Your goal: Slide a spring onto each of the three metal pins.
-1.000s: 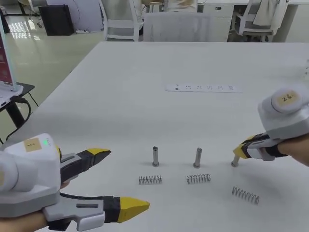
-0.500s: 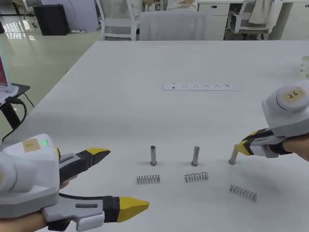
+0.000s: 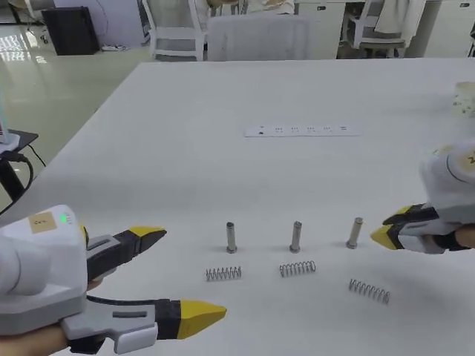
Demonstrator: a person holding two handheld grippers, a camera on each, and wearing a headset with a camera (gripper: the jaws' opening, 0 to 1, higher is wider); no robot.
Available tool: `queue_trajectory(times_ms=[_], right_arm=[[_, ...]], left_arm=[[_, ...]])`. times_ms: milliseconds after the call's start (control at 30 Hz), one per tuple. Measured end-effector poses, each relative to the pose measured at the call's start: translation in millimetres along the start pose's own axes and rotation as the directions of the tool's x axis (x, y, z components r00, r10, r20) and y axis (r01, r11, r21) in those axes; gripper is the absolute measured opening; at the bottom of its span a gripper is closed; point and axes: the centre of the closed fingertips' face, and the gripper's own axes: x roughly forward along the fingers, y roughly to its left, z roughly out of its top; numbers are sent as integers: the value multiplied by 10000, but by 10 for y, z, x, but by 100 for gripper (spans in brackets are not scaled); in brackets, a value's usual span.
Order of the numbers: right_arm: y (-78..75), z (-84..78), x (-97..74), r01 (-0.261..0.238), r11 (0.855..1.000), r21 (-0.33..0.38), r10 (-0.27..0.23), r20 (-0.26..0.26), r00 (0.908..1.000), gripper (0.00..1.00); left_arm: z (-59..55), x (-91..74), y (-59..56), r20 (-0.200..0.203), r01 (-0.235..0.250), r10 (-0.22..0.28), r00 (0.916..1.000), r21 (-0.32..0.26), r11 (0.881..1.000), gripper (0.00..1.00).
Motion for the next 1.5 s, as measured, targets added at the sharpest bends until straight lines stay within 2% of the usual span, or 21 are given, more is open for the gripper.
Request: queue_trajectory(times_ms=[200,400,500,600,767,1067,1500], right_arm=[[73,-33,-31,-282,9996,33,282,132,9995,19],[181,-140,-40,-692,9975,-125,692,-56,9976,21],[203,-163,-42,-746,9969,-239,746,-17,9972,25],[274,-194,-44,-1048,9937,-404,1044,-113,9945,24],[443,-293,-37,-1742,9829,-605,1719,-413,9842,27],[500,-431,-1,-2070,9753,-770,1994,-959,9752,23],[519,-621,78,-2254,9654,-1310,2005,-1796,9631,18]], left_arm=[[-3,-5,0,-17,-11,11,10000,-4,10000,83],[-8,-8,-1,-23,-23,23,10000,-21,10000,83],[-11,-2,-11,-38,-2,2,10000,-18,10000,83],[-15,0,-15,-70,27,-27,10000,-7,10000,82],[-8,-4,-10,-73,21,-21,10000,-2,10000,82],[-27,0,-11,-115,55,-55,9999,-38,10000,82],[-44,11,0,-163,84,-85,9998,-49,10000,81]])
